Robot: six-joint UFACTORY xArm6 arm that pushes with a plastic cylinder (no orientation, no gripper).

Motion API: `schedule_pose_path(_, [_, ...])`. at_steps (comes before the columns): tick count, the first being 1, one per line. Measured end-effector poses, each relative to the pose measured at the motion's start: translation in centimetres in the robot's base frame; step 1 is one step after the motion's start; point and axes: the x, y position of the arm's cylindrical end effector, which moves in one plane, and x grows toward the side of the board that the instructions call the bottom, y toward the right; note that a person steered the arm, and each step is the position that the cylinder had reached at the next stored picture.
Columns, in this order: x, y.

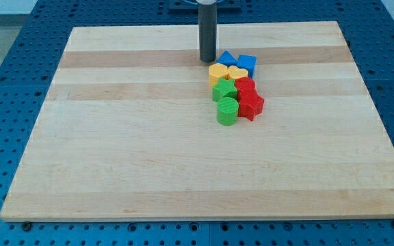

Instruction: Move your arm towards red star

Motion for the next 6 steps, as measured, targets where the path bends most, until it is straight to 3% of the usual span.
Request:
schedule_pose_path(1, [-2.0,2.3])
schedule_pose_path(2, [-0.9,9.0])
schedule_pose_path(3, [4.3,17.4])
schedule_pose_path(4, [10.8,21.8])
schedule_pose_path(5, [16.9,20.0])
schedule_pose_path(6, [18.2,14.3])
